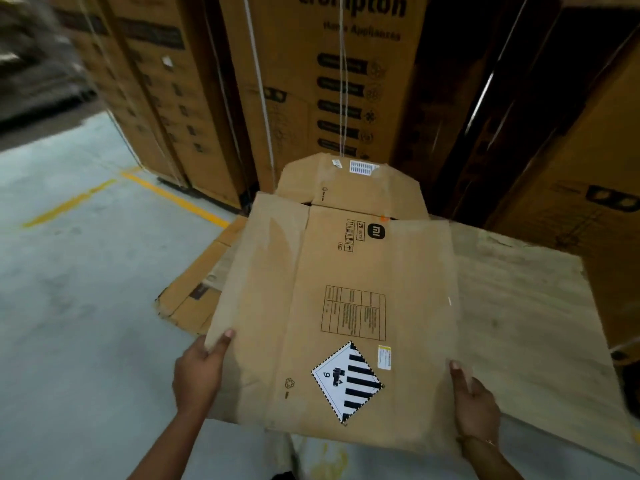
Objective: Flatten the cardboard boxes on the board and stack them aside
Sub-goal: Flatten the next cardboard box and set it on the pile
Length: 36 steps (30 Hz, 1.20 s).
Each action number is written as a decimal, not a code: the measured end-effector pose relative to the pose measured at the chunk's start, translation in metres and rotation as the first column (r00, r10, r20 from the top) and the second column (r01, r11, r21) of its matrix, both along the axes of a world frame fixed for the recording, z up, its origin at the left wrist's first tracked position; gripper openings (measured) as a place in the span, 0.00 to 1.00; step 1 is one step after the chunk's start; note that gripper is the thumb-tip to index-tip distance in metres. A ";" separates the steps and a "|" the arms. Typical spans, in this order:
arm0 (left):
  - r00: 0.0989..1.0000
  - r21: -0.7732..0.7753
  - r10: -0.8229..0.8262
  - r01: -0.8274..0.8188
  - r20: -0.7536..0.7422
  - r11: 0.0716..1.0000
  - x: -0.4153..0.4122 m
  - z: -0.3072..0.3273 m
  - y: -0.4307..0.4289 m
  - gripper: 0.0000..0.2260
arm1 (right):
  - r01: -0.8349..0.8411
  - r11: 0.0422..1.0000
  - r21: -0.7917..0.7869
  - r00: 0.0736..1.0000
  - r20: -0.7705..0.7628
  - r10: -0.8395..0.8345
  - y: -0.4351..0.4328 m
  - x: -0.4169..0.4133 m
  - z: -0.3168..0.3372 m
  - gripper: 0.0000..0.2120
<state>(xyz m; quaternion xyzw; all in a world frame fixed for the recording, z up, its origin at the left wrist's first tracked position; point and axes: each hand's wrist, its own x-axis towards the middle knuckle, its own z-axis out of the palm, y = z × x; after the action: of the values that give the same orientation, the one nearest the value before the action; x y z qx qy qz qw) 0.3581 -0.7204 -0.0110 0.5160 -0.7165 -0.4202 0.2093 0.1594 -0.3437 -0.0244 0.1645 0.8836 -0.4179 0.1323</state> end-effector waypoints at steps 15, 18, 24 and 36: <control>0.952 -0.061 0.305 -0.304 0.008 0.951 0.159 0.037 -0.285 0.43 | -0.328 0.921 -0.212 0.944 -0.112 0.311 -0.359 0.034 0.017 0.26; 0.942 -0.071 0.334 -0.331 0.024 0.941 0.174 0.042 -0.345 0.36 | -0.309 0.925 -0.222 0.951 -0.083 0.298 -0.421 0.047 0.006 0.32; 0.934 -0.074 0.336 -0.329 0.122 0.941 0.171 0.033 -0.456 0.38 | -0.261 0.927 -0.270 0.963 -0.011 0.268 -0.520 0.048 -0.013 0.32; 0.905 -0.086 0.228 -0.211 0.359 0.974 0.107 -0.003 -0.626 0.38 | -0.217 0.957 -0.194 0.962 0.125 0.244 -0.662 0.034 -0.061 0.23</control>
<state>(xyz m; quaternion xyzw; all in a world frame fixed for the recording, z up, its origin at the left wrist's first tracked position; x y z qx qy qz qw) 0.4653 -1.3469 -0.0137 0.6575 -0.6897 -0.2741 0.1296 0.1936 -1.0054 -0.0851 0.0782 0.8435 -0.4636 0.2595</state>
